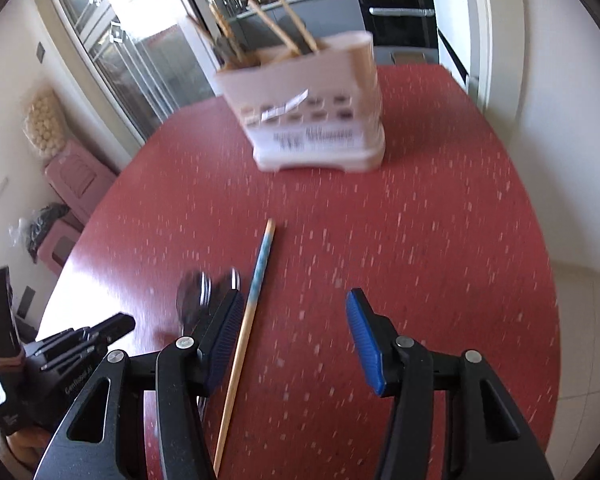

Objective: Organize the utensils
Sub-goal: 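Move both tools back over the spoons and blue-patterned chopstick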

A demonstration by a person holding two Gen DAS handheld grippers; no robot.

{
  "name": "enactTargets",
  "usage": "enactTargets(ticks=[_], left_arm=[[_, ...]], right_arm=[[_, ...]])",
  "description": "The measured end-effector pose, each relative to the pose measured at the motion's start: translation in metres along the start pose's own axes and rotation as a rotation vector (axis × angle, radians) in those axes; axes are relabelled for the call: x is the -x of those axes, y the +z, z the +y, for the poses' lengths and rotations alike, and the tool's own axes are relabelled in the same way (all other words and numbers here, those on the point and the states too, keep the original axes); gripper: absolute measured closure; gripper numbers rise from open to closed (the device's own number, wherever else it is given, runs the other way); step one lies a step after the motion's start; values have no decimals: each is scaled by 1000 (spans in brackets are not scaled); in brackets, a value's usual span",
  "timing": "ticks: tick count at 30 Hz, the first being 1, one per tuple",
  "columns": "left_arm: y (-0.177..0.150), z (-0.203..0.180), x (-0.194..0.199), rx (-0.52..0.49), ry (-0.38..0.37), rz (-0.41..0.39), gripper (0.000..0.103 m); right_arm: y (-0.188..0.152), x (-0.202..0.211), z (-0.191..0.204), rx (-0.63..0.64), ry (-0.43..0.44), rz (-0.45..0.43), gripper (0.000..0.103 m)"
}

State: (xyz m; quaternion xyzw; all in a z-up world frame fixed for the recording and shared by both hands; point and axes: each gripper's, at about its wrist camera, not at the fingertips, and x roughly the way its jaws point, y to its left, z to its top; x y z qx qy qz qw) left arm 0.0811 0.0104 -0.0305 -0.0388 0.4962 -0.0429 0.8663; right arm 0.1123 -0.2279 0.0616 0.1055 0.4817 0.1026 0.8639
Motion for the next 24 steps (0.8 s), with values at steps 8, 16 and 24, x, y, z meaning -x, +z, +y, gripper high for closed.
enactTargets(ticks=[8, 16, 24], left_arm=[[-4, 1, 0, 15, -5, 13, 67], [-5, 2, -2, 25, -9, 16, 67], [-7, 8, -2, 49, -14, 12, 67]], right_arm=[[-19, -6, 6, -20, -7, 53, 45], [-21, -11, 14, -12, -29, 85, 45], [-21, -20, 24, 9, -57, 110, 45]])
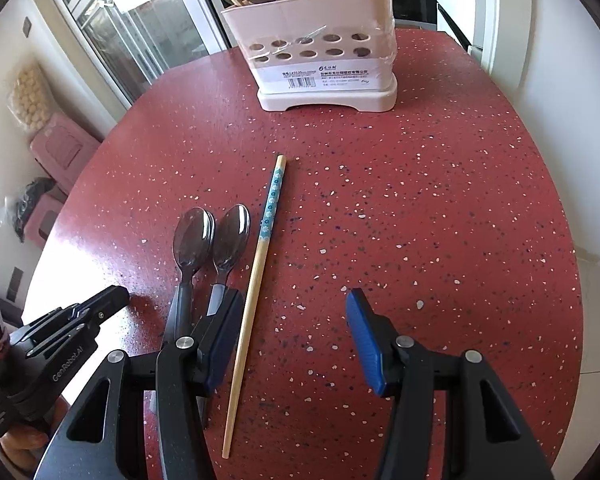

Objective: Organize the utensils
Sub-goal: 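Move both tools back over the spoons and blue-patterned chopstick, then close the right gripper on the blue-patterned chopstick while the left grasps a dark spoon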

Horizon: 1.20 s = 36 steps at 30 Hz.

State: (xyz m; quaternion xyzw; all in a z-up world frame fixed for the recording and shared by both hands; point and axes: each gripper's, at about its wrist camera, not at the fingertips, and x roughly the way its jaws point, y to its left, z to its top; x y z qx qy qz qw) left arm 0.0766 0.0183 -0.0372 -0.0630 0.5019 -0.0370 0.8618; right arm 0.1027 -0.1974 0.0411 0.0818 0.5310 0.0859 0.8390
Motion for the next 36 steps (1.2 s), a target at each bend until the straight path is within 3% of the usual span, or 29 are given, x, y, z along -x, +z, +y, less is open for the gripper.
enactTargets(ticks=[5, 7, 12, 22, 36], left_arm=[[0, 7, 2, 16, -6, -20, 66], [0, 9, 2, 20, -9, -17, 1], [0, 7, -1, 4, 0, -46, 0], [-3, -1, -18, -76, -3, -23, 0], [10, -37, -44, -179, -34, 42, 0]], right_arm=[[1, -6, 6, 11, -30, 12, 45], [1, -8, 9, 17, -37, 21, 45], [2, -14, 16, 38, -64, 32, 45], [21, -42, 35, 110, -167, 96, 46], [36, -46, 29, 122, -190, 135, 68]])
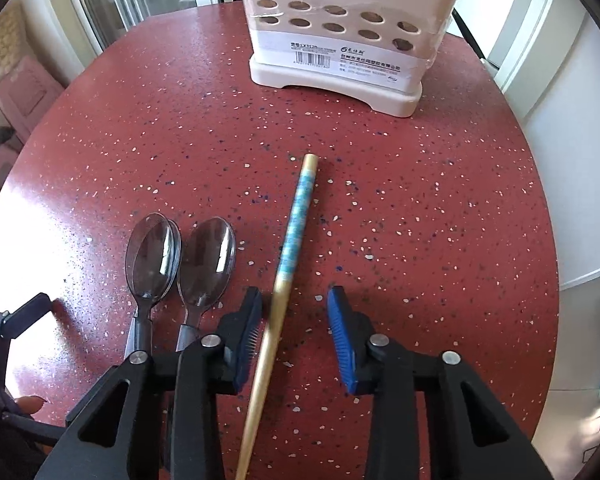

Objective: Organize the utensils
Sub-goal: 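Close the right gripper on the blue-patterned chopstick while the left grasps a dark spoon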

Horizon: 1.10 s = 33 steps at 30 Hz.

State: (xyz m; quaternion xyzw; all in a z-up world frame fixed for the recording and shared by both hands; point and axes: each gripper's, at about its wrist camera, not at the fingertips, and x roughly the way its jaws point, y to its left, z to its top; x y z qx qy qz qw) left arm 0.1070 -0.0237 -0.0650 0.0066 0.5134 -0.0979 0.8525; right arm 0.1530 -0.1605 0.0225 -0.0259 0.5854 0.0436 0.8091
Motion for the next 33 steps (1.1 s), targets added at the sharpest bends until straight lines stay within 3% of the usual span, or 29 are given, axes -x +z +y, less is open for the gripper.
enactTargets(ticks=[6, 11, 18, 21, 24, 29, 32, 33], left_arm=[[3, -8, 1, -28, -4, 5, 0], [2, -13, 0, -73, 58, 12, 0], [18, -8, -7, -66, 77, 13, 0], [24, -10, -10, -86, 71, 32, 0], [30, -14, -9, -115, 14, 57, 0], [34, -30, -3, -212, -22, 95, 27], [35, -35, -1, -245, -45, 122, 39], [36, -37, -1, -252, -45, 124, 53]], right_arm=[[-2, 1, -1, 2, 14, -2, 68], [-3, 2, -1, 14, 16, -5, 68], [3, -1, -3, 9, 9, 7, 68], [13, -4, -5, 3, 12, 43, 68], [20, -6, -6, 20, 11, 81, 70], [23, -7, -13, 15, 14, 101, 94], [24, -7, -24, -6, 62, 97, 95], [23, -6, -27, -14, 77, 94, 95]])
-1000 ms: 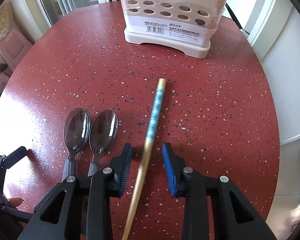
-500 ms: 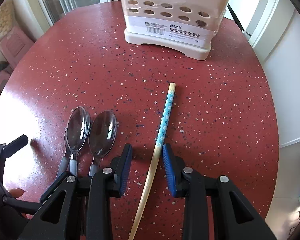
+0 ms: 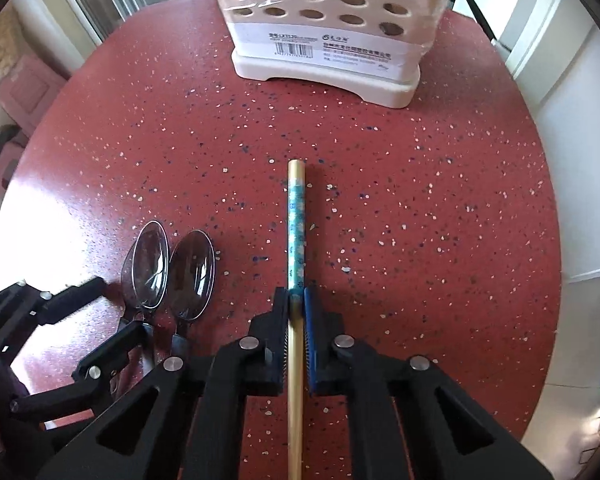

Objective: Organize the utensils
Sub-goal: 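Close the right gripper on the blue-patterned chopstick while the left grasps a dark spoon, then lift and carry the chopstick and spoon to the pink holder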

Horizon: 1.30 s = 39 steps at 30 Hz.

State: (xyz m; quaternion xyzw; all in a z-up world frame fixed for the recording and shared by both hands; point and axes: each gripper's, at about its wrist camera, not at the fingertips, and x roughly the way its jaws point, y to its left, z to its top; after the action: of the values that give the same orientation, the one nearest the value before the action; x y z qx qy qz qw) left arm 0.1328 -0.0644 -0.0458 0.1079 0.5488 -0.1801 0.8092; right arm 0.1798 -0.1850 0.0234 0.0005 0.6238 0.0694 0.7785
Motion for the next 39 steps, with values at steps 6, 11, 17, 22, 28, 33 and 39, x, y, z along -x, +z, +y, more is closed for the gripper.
enactTargets(ticks=[6, 11, 17, 22, 28, 33, 39], left_arm=[[-11, 11, 15, 38, 18, -73, 63], [-27, 25, 38, 105, 16, -162, 63], [-32, 17, 61, -3, 223, -247, 63], [-34, 12, 90, -12, 332, -394, 63], [-35, 5, 118, -29, 395, -550, 63], [-25, 21, 128, 74, 277, -565, 63], [-6, 42, 141, 228, 98, -588, 63]], right_arm=[[-12, 9, -14, -14, 84, -63, 95], [-22, 24, -19, -3, 139, -142, 95], [-30, 47, -28, -10, 178, -216, 95], [-31, 67, -30, -32, 209, -291, 95], [-35, 86, -27, -32, 231, -389, 95], [-32, 93, -26, -26, 252, -433, 95], [-30, 110, -32, -33, 264, -478, 95]])
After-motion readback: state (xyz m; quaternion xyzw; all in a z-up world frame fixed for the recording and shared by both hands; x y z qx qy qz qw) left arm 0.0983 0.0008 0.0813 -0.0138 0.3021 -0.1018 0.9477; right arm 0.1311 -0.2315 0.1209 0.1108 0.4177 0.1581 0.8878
